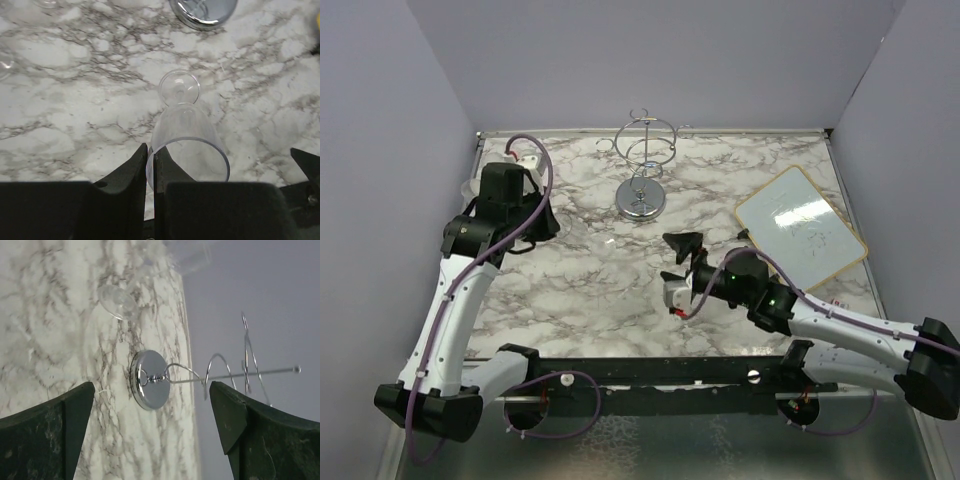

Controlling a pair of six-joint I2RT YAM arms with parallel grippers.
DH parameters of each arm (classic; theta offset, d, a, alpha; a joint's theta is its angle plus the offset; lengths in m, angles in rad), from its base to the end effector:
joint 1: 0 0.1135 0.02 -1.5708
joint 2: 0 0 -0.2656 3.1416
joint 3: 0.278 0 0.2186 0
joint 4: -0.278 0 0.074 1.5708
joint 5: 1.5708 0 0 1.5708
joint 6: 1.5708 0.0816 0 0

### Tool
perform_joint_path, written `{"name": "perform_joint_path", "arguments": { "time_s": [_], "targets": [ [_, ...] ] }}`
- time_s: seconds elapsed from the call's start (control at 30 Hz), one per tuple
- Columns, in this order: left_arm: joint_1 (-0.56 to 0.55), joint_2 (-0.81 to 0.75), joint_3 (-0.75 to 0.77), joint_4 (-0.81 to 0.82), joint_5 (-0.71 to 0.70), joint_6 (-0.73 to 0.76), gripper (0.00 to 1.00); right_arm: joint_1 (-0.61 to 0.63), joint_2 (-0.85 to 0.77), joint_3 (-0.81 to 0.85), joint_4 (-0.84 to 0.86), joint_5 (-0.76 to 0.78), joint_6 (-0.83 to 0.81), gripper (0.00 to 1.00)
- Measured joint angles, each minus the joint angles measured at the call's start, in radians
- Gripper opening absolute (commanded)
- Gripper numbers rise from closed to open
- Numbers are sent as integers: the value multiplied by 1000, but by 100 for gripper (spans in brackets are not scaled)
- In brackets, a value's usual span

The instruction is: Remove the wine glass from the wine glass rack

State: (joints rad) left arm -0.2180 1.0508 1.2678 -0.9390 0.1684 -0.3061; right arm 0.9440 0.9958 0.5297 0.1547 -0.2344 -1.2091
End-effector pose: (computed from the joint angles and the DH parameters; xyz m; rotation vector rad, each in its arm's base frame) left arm 0.1887 -0.0558 0.3458 -0.0138 2.3243 -0.4612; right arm 0.1233 0.2025 0.2485 -1.7193 0.7445 0.0381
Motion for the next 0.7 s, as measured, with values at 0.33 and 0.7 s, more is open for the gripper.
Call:
{"name": "perform_joint_path", "arguments": {
  "time_s": [0.33, 0.7],
  "targets": [
    [9, 125, 123, -4, -315, 16, 0, -14, 148, 34, 349, 547, 717, 100],
    [170, 328, 242, 55, -405, 63, 0, -238, 171, 311, 19, 516, 1236, 100]
  ]
}}
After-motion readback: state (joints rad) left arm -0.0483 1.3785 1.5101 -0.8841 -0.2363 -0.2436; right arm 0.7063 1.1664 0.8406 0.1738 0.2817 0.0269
